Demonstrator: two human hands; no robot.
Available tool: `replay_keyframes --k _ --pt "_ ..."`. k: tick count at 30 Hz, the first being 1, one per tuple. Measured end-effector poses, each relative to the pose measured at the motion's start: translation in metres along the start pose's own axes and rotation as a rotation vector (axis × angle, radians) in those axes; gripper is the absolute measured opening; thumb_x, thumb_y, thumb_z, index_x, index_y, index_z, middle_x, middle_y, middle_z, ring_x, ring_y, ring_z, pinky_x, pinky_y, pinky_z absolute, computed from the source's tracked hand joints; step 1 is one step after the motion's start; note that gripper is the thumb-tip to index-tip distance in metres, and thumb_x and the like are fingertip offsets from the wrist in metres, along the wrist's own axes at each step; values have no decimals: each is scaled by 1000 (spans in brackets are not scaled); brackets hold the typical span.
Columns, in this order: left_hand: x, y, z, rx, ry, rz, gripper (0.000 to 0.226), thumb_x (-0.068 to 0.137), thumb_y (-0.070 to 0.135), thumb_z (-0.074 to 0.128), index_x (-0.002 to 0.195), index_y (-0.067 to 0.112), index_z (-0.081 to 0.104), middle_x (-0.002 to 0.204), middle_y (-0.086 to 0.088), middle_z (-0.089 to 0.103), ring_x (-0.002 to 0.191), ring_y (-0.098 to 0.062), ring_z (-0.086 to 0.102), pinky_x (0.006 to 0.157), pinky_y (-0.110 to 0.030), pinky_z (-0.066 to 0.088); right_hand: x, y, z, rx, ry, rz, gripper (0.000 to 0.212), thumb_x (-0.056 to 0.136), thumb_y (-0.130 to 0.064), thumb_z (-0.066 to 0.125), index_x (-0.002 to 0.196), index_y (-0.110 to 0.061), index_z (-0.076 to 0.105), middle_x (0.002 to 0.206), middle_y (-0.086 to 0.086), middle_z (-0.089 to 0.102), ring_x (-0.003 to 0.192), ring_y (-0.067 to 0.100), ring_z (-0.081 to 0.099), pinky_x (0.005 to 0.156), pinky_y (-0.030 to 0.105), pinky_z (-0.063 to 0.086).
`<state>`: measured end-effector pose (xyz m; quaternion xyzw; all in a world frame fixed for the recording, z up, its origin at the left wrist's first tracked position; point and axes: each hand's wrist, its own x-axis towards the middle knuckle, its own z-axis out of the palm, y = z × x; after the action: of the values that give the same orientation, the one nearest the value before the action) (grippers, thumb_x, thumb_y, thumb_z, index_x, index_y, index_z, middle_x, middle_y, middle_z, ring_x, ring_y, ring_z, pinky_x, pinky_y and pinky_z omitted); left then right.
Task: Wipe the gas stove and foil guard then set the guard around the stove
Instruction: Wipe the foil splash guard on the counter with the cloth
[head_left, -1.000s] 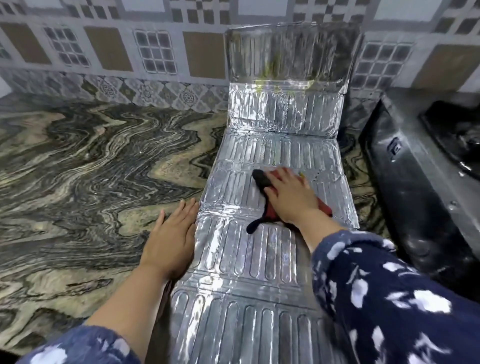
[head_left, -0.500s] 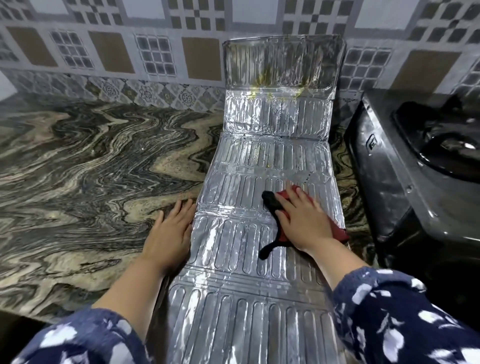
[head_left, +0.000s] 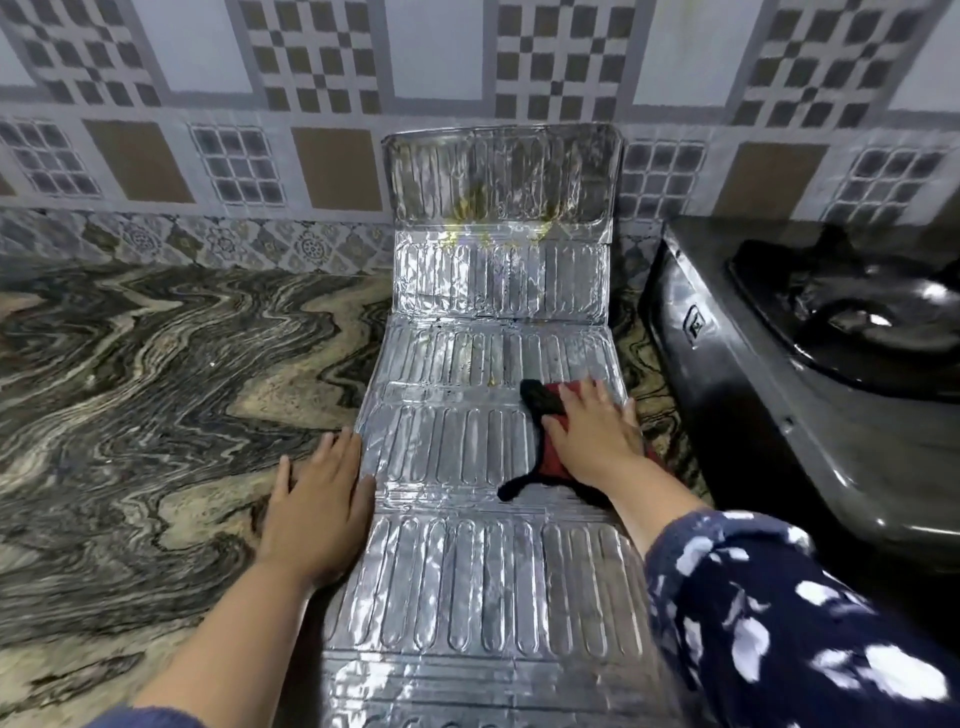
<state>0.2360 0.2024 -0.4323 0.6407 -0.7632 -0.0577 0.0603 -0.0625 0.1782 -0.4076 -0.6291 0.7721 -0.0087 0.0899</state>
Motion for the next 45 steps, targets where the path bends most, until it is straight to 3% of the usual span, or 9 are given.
replay_keyframes --k 3,8,18,23,30,34,38,43,45 --pt "3 -5 4 18 13 15 73 86 53 -1 152 23 3 158 12 0 145 -4 -5 118 -42 -6 24 -24 3 -14 23 41 60 99 -48 21 153 -24 7 162 9 -3 149 29 -5 120 51 2" --pt "3 -5 3 16 24 42 78 81 55 -7 151 22 5 158 13 0 143 0 -5 118 -42 -5 3 -61 12 28 32 -190 57 99 -49 19 152 -29 11 162 5 -2 149 26 -3 121 48 3" --pt "-22 -2 -4 44 10 86 85 72 46 -11 151 19 2 159 7 -3 143 -2 -3 118 -39 -7 -64 -55 19 71 0 -265 56 98 -50 22 151 -36 12 162 -2 -7 149 18 -7 119 47 1" --pt "-29 -1 -10 81 -31 88 88 69 47 -10 152 19 3 160 5 0 146 -6 1 119 -38 -6 -83 -48 17 78 -50 -309 59 99 -46 25 152 -28 7 161 -2 -11 148 17 -11 120 48 -2" --pt "-1 -3 -7 2 -40 56 93 71 63 -10 152 18 2 160 6 -2 147 -8 -3 119 -41 0 -58 -83 14 86 -42 -480 49 101 -35 30 149 -27 22 162 3 -2 149 23 -7 121 47 -2" --pt "-3 -5 -3 -11 3 72 89 74 64 -9 151 21 -1 159 10 -4 145 -5 -6 119 -38 -3 -9 -121 15 18 -14 -586 49 102 -37 27 150 -31 19 162 2 5 149 22 0 120 50 3" --pt "-2 -7 -2 -11 21 81 95 71 73 -21 151 24 -3 155 15 -11 143 -1 -9 120 -37 -3 56 -119 10 41 26 -488 50 100 -44 24 150 -36 20 162 -1 7 149 21 2 119 54 3" --pt "-2 -5 -3 -21 18 66 80 79 62 -9 150 26 -9 153 15 -16 144 -2 -11 120 -36 -6 69 -104 13 -2 55 -187 57 99 -45 21 152 -27 13 162 8 -3 149 26 -3 119 51 0" --pt "-2 -4 -3 -46 23 60 79 80 61 -6 151 25 -5 155 14 -12 144 -2 -9 120 -37 -5 47 -125 21 38 101 -240 57 98 -40 23 151 -22 14 161 9 5 148 31 -1 120 50 0"
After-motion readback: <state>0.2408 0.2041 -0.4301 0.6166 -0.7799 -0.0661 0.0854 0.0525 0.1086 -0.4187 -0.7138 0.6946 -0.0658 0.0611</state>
